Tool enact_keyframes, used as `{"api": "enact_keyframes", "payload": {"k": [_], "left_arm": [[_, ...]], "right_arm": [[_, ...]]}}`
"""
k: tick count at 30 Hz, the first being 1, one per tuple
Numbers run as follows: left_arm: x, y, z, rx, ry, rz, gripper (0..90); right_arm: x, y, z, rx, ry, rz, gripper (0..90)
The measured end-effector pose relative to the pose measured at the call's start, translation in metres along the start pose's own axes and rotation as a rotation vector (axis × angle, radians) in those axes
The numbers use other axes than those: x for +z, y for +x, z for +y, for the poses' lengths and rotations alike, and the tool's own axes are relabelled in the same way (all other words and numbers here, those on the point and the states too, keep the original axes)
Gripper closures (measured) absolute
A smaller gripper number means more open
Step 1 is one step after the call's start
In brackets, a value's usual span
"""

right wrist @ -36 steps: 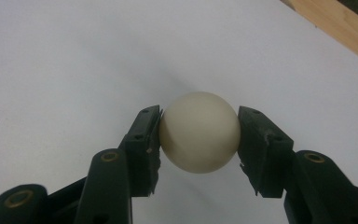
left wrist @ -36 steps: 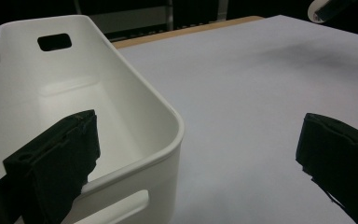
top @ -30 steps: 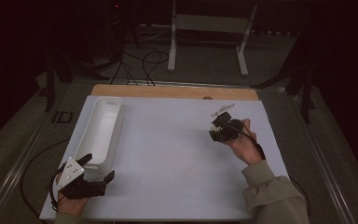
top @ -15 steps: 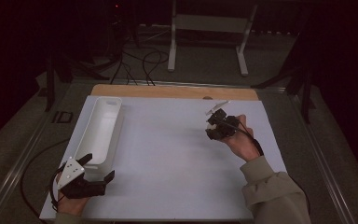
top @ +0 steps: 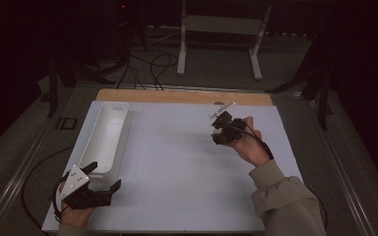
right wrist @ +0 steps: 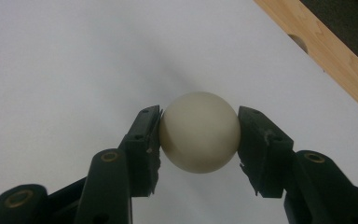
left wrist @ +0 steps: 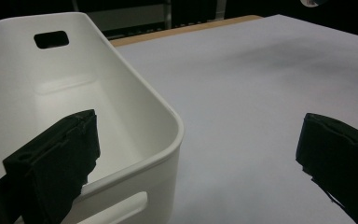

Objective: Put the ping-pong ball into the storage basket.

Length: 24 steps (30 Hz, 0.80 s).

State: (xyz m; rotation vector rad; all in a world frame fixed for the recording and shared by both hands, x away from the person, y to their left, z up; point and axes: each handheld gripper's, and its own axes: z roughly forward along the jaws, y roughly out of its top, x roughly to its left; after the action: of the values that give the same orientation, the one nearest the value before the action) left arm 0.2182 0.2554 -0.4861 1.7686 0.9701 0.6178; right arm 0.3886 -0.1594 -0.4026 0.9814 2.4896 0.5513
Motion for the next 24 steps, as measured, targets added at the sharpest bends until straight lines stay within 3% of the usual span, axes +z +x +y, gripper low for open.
{"api": "enact_keyframes", "payload": {"k": [16, 24], "left_arm": [[0.0, -0.001, 0.0, 0.004, -0.001, 0.003, 0.1], [0.0, -0.001, 0.0, 0.008, -0.001, 0.008, 0.1]], "right_arm": [[-0.005, 0.007, 0.02, -0.026, -0.013, 0.017, 50.1], [-0.004, 0.008, 0.023, -0.014, -0.015, 0.028, 50.1]]}}
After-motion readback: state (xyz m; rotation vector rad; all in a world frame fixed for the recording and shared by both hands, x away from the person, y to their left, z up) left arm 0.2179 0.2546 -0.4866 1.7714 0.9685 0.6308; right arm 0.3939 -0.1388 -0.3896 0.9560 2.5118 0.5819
